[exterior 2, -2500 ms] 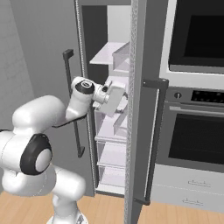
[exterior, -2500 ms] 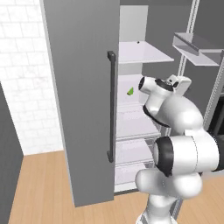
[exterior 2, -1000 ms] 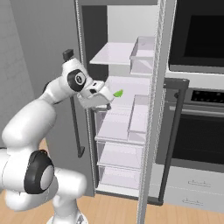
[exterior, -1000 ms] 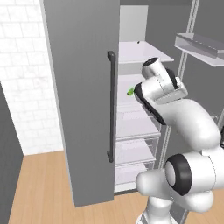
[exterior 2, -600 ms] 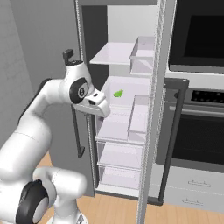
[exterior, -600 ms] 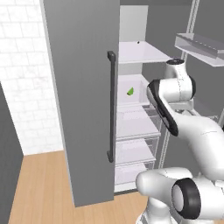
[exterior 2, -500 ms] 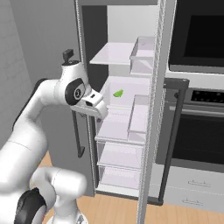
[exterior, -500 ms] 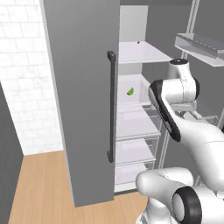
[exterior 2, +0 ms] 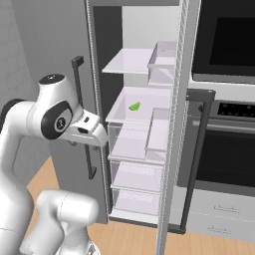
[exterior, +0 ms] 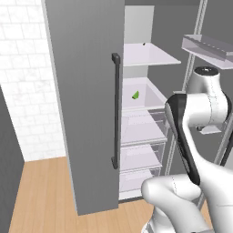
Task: Grab a lemon wedge from the fridge and one ice cube from the ice bowl, and put them in the glass of lemonade.
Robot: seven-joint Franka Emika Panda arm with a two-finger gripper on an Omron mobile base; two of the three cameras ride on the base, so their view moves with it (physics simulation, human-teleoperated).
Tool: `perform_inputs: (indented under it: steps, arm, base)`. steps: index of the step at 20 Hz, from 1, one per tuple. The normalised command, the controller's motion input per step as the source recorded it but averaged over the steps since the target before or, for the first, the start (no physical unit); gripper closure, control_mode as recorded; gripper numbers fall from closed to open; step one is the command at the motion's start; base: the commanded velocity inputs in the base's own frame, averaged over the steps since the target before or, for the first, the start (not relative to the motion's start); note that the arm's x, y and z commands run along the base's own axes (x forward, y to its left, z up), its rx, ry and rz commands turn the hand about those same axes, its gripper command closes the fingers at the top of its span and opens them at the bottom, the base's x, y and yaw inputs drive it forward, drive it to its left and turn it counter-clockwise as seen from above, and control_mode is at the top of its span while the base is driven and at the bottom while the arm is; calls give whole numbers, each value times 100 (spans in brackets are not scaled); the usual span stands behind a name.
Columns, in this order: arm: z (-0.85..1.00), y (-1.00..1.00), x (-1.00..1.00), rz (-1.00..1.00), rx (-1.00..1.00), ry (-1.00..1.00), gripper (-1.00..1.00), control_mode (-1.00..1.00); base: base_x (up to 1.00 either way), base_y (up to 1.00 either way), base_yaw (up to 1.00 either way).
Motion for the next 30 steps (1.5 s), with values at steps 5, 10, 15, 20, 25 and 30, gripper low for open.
perform_inputs:
  steps: [5,10,15,20,25,30]
  arm:
    - [0,0,-66,23,4,-10,-100,-100]
    - [0,6,-19,7,0,-10,-100,-100]
    - [0,13,5,0,0,0,-100,-100]
    - [-2,1,29,0,0,1,-100,-100]
    - [-3,0,13,0,0,0,-100,-100]
    - [0,0,-5,0,0,-4,-100,-100]
  base:
    - [0,0,0]
    - [0,0,0]
    - [0,0,0]
    - [0,0,0]
    - [0,0,0]
    - [0,0,0]
